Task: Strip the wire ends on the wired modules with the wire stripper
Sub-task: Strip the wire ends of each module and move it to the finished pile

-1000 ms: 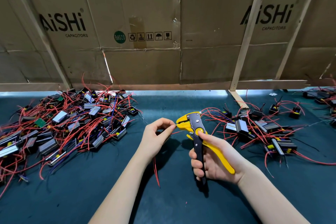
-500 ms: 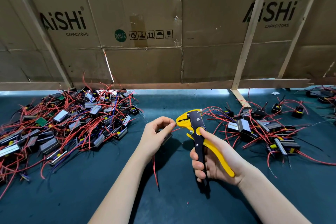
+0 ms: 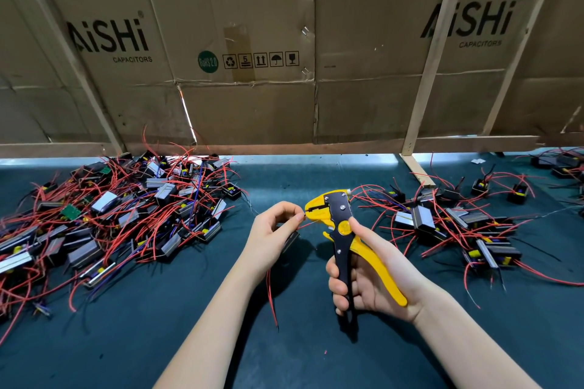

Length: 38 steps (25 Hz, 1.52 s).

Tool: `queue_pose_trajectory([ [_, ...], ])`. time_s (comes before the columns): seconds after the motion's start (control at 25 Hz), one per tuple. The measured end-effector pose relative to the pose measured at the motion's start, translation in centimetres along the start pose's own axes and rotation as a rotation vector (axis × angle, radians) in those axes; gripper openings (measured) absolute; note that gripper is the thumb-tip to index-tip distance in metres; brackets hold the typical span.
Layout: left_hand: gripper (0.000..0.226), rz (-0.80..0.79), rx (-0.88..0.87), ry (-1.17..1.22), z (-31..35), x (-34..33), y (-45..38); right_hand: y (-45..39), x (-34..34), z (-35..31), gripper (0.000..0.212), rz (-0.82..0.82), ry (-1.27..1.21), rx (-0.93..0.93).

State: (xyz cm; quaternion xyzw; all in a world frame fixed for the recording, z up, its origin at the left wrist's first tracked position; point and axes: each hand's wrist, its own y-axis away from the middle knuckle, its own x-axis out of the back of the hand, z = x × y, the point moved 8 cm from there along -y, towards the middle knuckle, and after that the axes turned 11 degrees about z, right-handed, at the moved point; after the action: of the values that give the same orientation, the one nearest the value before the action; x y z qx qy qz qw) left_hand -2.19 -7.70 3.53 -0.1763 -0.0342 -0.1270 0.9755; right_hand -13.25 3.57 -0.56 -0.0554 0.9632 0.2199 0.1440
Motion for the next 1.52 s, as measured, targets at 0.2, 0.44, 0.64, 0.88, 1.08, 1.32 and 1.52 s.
queue_pose_trajectory([
  [0.2, 0.011, 0.024, -0.004, 0.000, -0.3, 0.1, -0.1, 0.0, -0.1, 0.0, 0.075, -0.020, -0.046, -0.013],
  [0.44, 0.012, 0.084, 0.025, 0.015, -1.0, 0.9, -0.3, -0.1, 0.5, -0.1, 0.074, 0.038, -0.168, -0.044],
  [0.64, 0.012, -0.002, -0.003, -0.028, -0.5, -0.1, 0.0, -0.1, 0.1, 0.1, 0.074, -0.037, -0.100, -0.049],
  [0.88, 0.011, 0.006, 0.014, -0.017, -0.5, 0.0, -0.1, -0.3, 0.6, 0.0, 0.073, 0.054, -0.081, 0.003],
  [1.08, 0.013, -0.044, 0.070, 0.010, -1.1, -0.2, 0.0, -0.5, 2.2, -0.7, 0.074, 0.280, -0.099, 0.024],
  [1.32, 0.022, -0.201, 0.130, 0.003, -1.7, -0.8, 0.4, -0.3, 1.4, -0.3, 0.076, 0.190, -0.199, -0.017],
  [1.52, 0.018, -0.252, 0.108, -0.006, -1.6, -0.6, 0.5, -0.3, 1.2, -0.1, 0.071, 0.156, -0.299, -0.049],
])
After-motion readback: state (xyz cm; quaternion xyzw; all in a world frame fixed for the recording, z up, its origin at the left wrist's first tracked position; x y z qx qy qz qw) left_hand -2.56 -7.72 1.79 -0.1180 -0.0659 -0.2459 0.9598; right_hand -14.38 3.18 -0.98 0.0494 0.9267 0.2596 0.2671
